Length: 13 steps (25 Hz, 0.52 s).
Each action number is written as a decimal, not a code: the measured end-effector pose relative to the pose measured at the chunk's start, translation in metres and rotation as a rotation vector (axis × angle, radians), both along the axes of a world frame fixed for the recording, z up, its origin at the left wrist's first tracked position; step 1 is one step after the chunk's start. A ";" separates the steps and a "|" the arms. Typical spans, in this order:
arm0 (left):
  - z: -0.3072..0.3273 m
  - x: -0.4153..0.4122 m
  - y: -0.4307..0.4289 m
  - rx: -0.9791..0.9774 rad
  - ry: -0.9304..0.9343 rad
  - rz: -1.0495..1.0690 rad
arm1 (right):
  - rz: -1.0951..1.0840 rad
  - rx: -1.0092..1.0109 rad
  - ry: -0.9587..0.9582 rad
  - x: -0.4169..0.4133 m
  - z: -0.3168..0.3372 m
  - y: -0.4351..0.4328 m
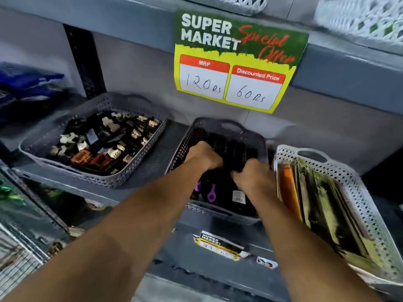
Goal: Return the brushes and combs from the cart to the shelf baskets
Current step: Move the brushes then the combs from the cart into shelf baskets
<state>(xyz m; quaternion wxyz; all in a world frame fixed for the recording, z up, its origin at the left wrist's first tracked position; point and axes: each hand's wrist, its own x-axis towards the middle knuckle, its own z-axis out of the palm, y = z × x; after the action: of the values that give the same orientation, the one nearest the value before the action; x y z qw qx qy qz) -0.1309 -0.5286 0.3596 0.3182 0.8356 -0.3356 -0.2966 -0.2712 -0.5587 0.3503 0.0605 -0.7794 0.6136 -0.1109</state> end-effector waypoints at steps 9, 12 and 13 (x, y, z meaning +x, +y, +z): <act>0.004 -0.001 0.001 0.061 0.005 -0.072 | 0.011 0.053 0.037 -0.004 0.000 0.010; 0.007 -0.002 0.002 0.074 -0.009 -0.088 | 0.018 0.073 0.039 -0.007 0.003 0.012; 0.007 -0.003 0.002 0.076 -0.014 -0.089 | 0.022 0.069 0.035 -0.008 0.004 0.013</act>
<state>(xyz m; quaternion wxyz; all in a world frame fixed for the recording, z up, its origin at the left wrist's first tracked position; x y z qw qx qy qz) -0.1334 -0.5263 0.3668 0.2703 0.8332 -0.3632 -0.3174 -0.2795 -0.5459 0.3539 0.0778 -0.7854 0.6095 -0.0752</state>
